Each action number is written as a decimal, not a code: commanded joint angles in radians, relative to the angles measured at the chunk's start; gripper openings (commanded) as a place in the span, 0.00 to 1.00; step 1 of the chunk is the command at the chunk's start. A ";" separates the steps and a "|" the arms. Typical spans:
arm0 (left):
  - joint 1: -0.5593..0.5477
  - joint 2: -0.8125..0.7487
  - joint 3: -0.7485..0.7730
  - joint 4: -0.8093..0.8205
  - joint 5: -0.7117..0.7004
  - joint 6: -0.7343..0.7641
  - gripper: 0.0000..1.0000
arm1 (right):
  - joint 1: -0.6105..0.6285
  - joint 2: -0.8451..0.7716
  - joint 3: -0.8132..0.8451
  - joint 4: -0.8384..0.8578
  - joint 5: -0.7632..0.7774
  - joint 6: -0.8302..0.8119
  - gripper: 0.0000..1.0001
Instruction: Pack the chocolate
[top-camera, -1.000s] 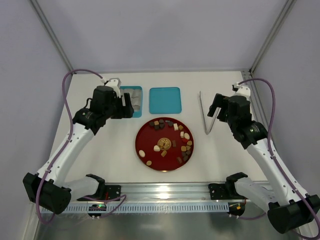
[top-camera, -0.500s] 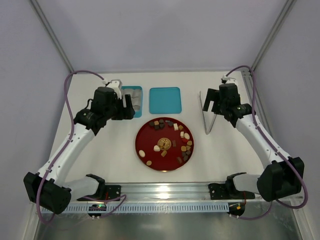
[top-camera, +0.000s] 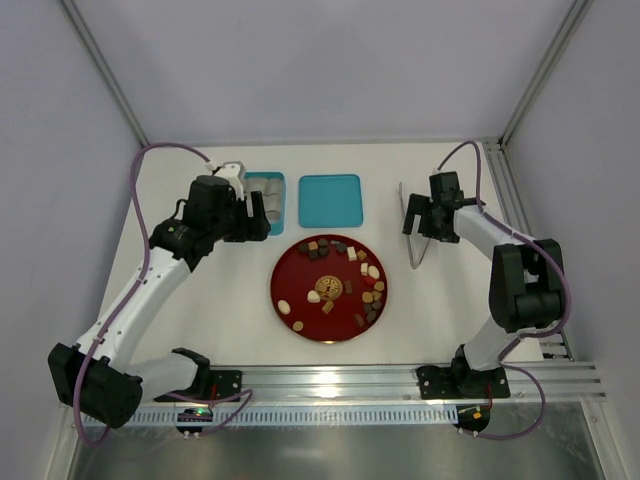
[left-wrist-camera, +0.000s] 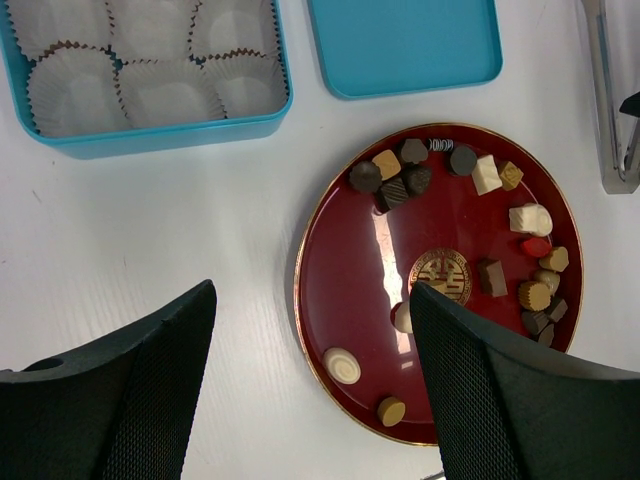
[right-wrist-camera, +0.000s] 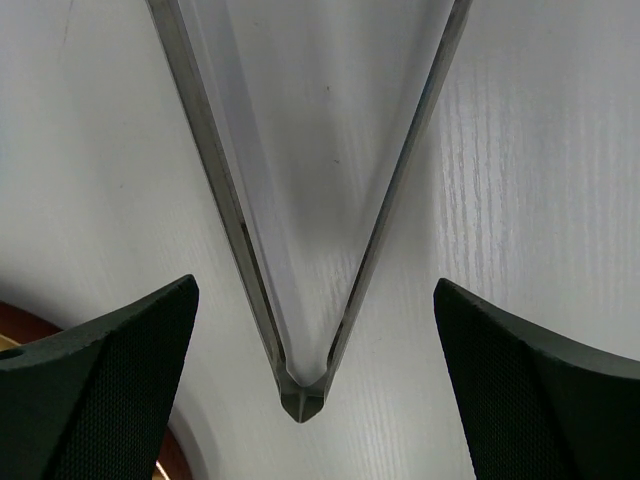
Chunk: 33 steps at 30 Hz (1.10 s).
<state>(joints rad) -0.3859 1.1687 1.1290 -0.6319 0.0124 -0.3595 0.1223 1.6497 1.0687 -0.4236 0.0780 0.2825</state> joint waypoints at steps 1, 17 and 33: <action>0.001 -0.006 -0.003 0.040 0.015 0.010 0.77 | -0.003 0.033 0.031 0.052 -0.012 -0.009 1.00; 0.001 -0.003 -0.008 0.040 0.017 0.008 0.77 | 0.053 0.150 0.076 0.036 0.074 -0.006 1.00; 0.001 -0.001 -0.014 0.035 0.011 0.007 0.77 | 0.073 0.165 0.060 0.026 0.118 0.023 0.90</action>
<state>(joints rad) -0.3859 1.1687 1.1210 -0.6315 0.0128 -0.3595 0.1951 1.8133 1.1202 -0.4084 0.1699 0.2939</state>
